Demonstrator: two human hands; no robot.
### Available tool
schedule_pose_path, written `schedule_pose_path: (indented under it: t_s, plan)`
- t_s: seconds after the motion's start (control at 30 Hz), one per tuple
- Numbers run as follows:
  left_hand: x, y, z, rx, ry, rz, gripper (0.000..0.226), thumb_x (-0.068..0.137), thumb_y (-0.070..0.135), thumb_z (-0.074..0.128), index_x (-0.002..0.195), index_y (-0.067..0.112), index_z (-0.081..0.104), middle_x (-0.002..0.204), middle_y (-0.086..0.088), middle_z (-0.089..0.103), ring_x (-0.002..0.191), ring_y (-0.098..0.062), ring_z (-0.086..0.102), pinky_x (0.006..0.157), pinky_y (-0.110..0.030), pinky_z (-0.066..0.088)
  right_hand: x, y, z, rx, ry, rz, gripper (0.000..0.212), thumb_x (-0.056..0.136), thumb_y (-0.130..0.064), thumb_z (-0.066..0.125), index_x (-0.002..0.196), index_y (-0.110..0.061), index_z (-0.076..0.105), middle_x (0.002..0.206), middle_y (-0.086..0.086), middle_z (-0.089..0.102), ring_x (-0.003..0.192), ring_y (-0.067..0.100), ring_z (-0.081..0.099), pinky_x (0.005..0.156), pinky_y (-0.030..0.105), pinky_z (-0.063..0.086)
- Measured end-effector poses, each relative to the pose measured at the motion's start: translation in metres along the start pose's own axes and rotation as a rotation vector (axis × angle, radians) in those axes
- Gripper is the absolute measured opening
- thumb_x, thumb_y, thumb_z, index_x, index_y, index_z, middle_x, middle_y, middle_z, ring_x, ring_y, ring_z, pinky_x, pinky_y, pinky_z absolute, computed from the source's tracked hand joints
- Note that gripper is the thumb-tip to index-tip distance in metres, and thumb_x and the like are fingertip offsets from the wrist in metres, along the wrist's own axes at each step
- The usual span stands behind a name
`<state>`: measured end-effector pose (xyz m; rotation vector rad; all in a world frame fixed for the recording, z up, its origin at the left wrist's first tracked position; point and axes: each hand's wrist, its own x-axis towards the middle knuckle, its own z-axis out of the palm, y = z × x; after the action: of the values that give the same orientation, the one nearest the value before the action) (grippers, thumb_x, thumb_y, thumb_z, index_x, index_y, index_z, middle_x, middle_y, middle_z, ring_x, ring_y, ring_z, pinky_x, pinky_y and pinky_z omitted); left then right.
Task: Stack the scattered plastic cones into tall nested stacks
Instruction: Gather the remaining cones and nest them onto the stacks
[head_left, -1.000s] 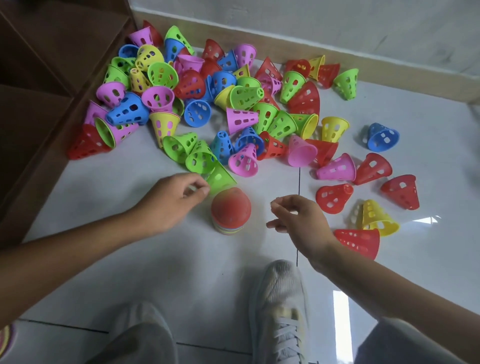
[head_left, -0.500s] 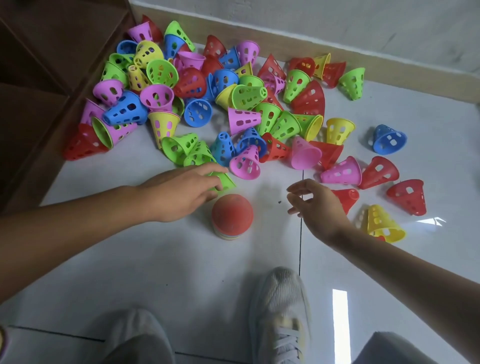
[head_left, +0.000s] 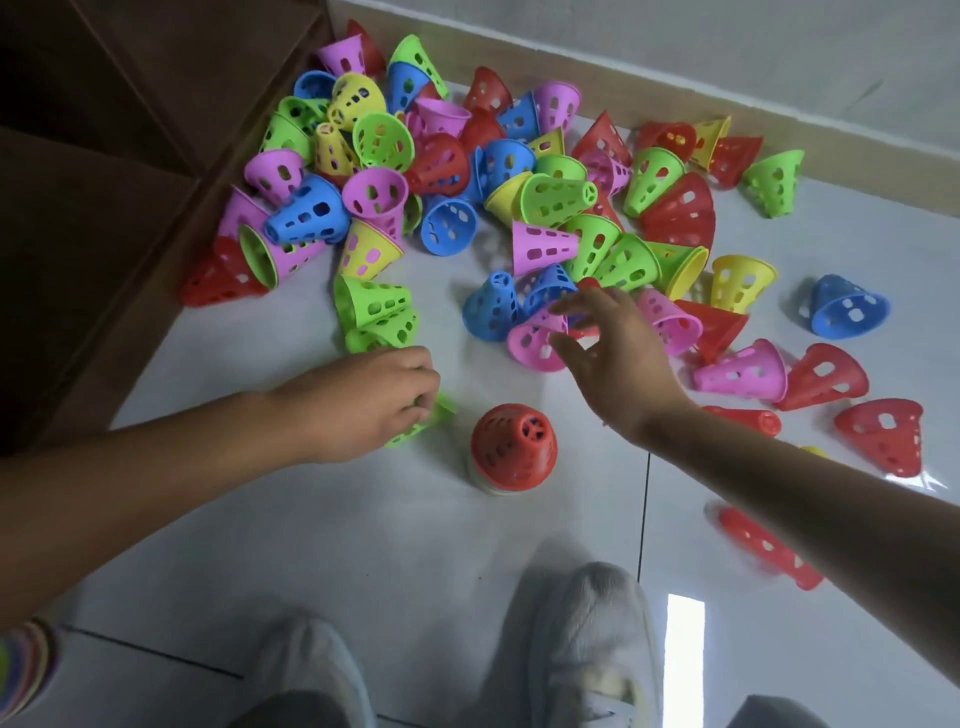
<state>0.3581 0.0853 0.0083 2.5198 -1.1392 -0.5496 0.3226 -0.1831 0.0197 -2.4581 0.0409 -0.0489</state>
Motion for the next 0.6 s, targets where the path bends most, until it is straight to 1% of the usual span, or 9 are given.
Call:
schedule_pose_path:
  t_s: [0.1,0.13,0.2,0.23,0.33,0.4,0.5,0.57,0.6]
  plan:
    - [-0.013,-0.003,-0.004,-0.161,0.083,-0.109,0.008,0.092,0.02,0.065,0.086,0.022,0.06,0.097,0.01,0.051,0.079,-0.001,0.055,0.072,-0.011,0.039,0.016,-0.007,0.005,-0.048,0.008,-0.061,0.03,0.091,-0.018,0.066,0.12,-0.021,0.062,0.118,-0.002,0.056,0.104,0.017,0.056,0.088,0.029,0.045]
    - [-0.017,-0.003,-0.005,-0.22,0.134,-0.14,0.01,0.091,0.019,0.066,0.084,0.023,0.061,0.096,0.01,0.053,0.077,-0.003,0.058,0.071,-0.012,0.043,0.021,-0.009,0.007,-0.061,-0.007,-0.074,0.032,0.091,-0.018,0.066,0.122,-0.021,0.062,0.121,-0.001,0.057,0.108,0.018,0.056,0.091,0.031,0.046]
    - [-0.024,-0.001,-0.009,-0.359,0.239,-0.21,0.013,0.088,0.016,0.07,0.082,0.024,0.062,0.094,0.007,0.057,0.071,-0.011,0.062,0.068,-0.026,0.051,0.029,-0.011,0.011,-0.09,-0.049,-0.093,0.036,0.091,-0.02,0.065,0.127,-0.02,0.06,0.125,0.001,0.058,0.113,0.021,0.055,0.094,0.036,0.047]
    - [-0.028,-0.001,-0.011,-0.434,0.283,-0.251,0.013,0.088,0.016,0.071,0.081,0.023,0.063,0.092,0.005,0.059,0.068,-0.014,0.062,0.066,-0.03,0.052,0.033,-0.012,0.013,-0.11,-0.068,-0.102,0.038,0.092,-0.021,0.065,0.129,-0.02,0.059,0.127,0.003,0.058,0.114,0.022,0.054,0.096,0.036,0.046]
    - [-0.038,0.005,-0.018,-0.713,0.346,-0.373,0.007,0.084,0.025,0.073,0.085,0.023,0.066,0.078,-0.006,0.064,0.063,-0.022,0.057,0.059,-0.031,0.047,0.044,-0.014,0.017,-0.184,-0.116,-0.115,0.043,0.091,-0.02,0.065,0.133,-0.019,0.055,0.13,0.007,0.058,0.119,0.026,0.052,0.1,0.035,0.042]
    - [-0.043,0.012,-0.025,-0.918,0.355,-0.44,0.02,0.075,0.034,0.073,0.089,0.021,0.067,0.071,-0.006,0.064,0.062,-0.018,0.054,0.06,-0.031,0.048,0.051,-0.016,0.019,-0.211,-0.129,-0.118,0.047,0.09,-0.018,0.066,0.136,-0.017,0.054,0.131,0.009,0.058,0.119,0.028,0.052,0.102,0.039,0.043]
    - [-0.047,0.026,-0.035,-1.172,0.325,-0.499,0.049,0.061,0.045,0.079,0.097,0.014,0.065,0.077,0.007,0.067,0.068,-0.018,0.051,0.059,-0.025,0.046,0.061,-0.018,0.022,-0.248,-0.143,-0.129,0.053,0.09,-0.018,0.067,0.14,-0.017,0.05,0.131,0.009,0.059,0.117,0.03,0.053,0.101,0.043,0.045]
    - [-0.048,0.034,-0.039,-1.292,0.313,-0.506,0.06,0.055,0.048,0.079,0.101,0.014,0.063,0.079,0.011,0.067,0.076,-0.021,0.048,0.059,-0.028,0.042,0.066,-0.018,0.024,-0.283,-0.172,-0.123,0.052,0.091,-0.019,0.067,0.141,-0.017,0.05,0.13,0.01,0.06,0.117,0.03,0.053,0.102,0.045,0.045]
    - [-0.048,0.038,-0.041,-1.333,0.317,-0.506,0.062,0.053,0.046,0.08,0.102,0.013,0.061,0.078,0.011,0.067,0.076,-0.02,0.047,0.058,-0.029,0.04,0.068,-0.018,0.025,-0.302,-0.183,-0.12,0.05,0.091,-0.02,0.067,0.139,-0.018,0.051,0.129,0.01,0.06,0.116,0.03,0.053,0.101,0.046,0.046]
